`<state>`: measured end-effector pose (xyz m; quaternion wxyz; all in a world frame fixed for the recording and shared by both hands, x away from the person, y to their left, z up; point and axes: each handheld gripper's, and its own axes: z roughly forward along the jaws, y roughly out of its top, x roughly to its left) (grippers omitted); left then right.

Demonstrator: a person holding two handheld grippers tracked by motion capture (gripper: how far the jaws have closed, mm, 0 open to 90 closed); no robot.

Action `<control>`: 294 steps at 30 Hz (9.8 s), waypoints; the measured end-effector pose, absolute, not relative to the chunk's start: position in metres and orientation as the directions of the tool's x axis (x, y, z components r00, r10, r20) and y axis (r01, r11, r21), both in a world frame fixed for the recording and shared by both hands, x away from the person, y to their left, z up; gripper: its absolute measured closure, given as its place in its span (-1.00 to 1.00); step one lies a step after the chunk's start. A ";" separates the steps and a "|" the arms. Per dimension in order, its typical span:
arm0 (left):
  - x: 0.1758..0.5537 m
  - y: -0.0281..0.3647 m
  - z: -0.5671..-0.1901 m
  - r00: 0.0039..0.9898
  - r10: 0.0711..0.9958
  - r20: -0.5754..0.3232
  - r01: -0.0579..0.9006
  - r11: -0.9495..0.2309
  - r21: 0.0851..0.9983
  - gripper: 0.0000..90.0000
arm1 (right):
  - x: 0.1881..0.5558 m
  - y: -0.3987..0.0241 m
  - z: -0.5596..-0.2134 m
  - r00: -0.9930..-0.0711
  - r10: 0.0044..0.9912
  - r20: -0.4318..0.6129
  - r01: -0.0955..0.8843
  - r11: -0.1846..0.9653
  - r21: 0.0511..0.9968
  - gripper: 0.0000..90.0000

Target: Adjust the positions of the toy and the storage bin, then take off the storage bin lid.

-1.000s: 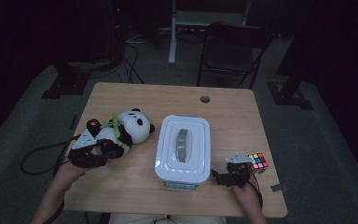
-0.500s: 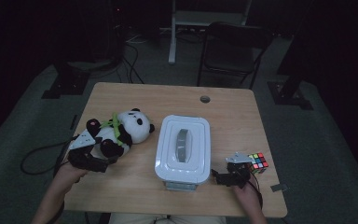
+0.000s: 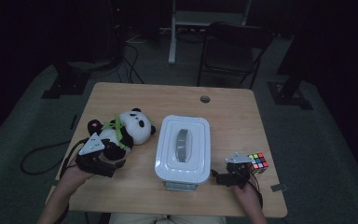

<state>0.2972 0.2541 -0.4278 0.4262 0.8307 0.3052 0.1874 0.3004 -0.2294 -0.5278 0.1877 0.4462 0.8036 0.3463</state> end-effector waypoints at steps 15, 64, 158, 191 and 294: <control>0.294 0.221 -0.440 0.819 0.571 0.053 0.312 -0.521 0.795 -0.99 | 0.300 -0.229 -0.528 -0.531 0.847 0.007 0.587 0.362 0.724 -0.71; 0.291 0.212 -0.516 0.846 0.533 -0.011 0.387 -0.600 0.700 -0.91 | 0.282 -0.197 -0.394 -0.704 0.706 0.078 0.408 0.311 0.858 -0.72; 0.291 0.210 -0.524 0.839 0.544 0.013 0.389 -0.616 0.685 -0.92 | 0.306 -0.156 -0.358 -0.761 0.649 0.029 0.326 0.342 0.882 0.46; 0.291 0.210 -0.524 0.840 0.543 0.014 0.388 -0.618 0.684 -0.92 | 0.371 -0.252 -0.357 -0.541 0.841 0.006 0.371 0.232 0.899 0.47; 0.286 0.207 -0.525 0.805 0.593 0.011 0.425 -0.589 0.687 -0.92 | 0.401 -0.223 -0.488 -0.309 0.947 0.091 0.580 0.112 0.807 -0.46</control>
